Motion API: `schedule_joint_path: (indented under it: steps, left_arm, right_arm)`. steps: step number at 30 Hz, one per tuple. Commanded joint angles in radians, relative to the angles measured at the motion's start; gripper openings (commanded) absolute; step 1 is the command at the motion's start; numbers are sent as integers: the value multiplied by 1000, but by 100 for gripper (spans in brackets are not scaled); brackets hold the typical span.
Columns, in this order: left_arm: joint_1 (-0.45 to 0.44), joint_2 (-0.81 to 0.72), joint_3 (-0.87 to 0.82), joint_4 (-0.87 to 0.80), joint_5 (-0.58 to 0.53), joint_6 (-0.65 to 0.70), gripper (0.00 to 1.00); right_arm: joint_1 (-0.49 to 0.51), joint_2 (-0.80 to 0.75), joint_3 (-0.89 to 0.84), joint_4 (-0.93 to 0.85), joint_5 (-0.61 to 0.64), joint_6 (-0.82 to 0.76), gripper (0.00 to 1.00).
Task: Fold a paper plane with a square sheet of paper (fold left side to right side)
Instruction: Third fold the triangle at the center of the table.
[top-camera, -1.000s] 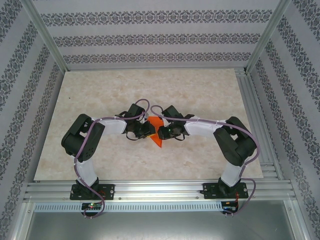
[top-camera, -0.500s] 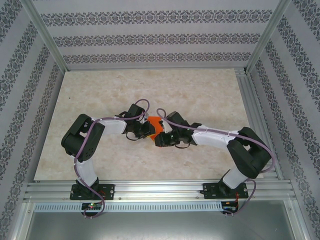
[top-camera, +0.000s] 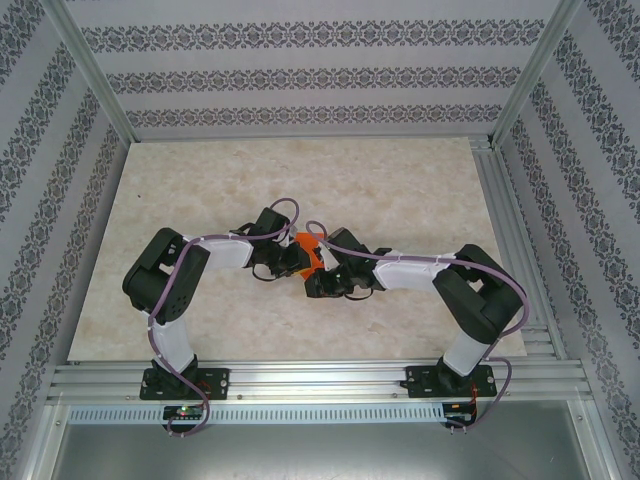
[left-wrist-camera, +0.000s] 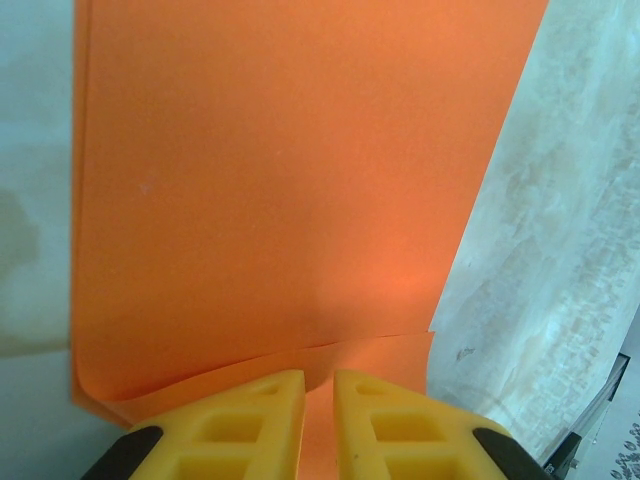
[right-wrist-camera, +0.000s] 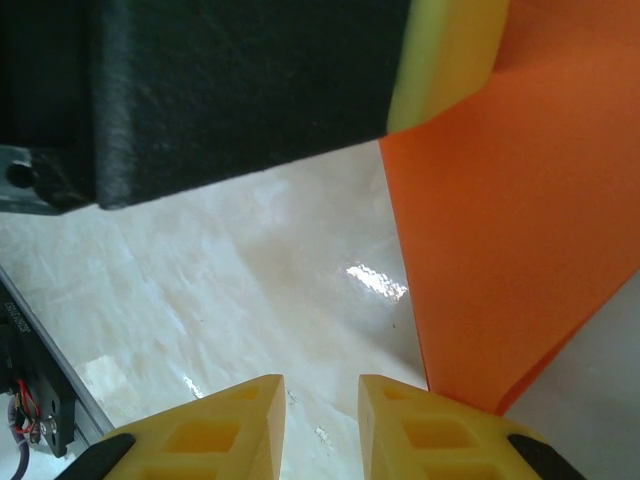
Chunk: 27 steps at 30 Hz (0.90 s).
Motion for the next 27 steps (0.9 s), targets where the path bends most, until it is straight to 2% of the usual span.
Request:
schedule_joint_path:
  steps: [1,9,20,27]
  left_arm:
    - [-12,46,-21,-40,-49,28,19]
    - [-12,48,-20,-40,-49,29,19]
    - [-13,48,-10,-52,-50,35,19]
    - [-12,51,-6,-56,-51,37,19]
  right_arm:
    - [-10,7,15,25,-13,8,26]
    - [-48,-18,12,10,-8,4,26]
    - [-38,25,-7,26,-36,22,23]
    - [-35,37,-5,7,-3,18,22]
